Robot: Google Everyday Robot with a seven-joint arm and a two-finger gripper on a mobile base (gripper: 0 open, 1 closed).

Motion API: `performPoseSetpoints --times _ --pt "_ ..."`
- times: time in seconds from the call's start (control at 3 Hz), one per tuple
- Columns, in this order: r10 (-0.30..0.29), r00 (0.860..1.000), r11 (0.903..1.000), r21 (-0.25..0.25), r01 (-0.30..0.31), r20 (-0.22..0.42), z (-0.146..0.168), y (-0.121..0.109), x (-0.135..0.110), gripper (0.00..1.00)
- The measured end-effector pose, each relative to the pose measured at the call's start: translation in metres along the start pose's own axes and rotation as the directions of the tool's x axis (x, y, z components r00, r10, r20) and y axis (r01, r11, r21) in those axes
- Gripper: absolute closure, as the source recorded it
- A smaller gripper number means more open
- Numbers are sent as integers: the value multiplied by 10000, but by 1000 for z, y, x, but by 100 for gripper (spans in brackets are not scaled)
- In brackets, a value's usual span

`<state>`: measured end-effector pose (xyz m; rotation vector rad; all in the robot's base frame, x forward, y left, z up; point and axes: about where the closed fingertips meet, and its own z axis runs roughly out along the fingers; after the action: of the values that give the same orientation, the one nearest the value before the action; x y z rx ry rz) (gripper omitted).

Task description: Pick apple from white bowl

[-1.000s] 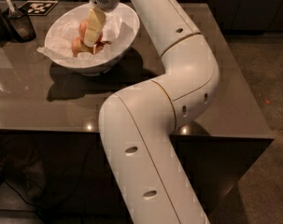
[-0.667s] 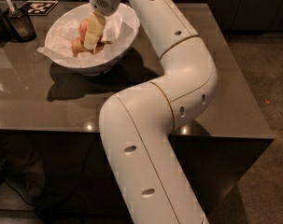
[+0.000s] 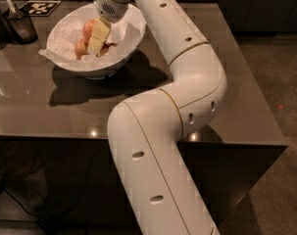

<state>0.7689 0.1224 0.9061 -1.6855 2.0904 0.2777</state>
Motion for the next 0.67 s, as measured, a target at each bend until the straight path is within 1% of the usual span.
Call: performPoseSetpoints --times 0.33,0.67 --pt "0 10000 10000 0 0 0 0 0 0 19" --pt "0 10000 10000 0 0 0 0 0 0 42"
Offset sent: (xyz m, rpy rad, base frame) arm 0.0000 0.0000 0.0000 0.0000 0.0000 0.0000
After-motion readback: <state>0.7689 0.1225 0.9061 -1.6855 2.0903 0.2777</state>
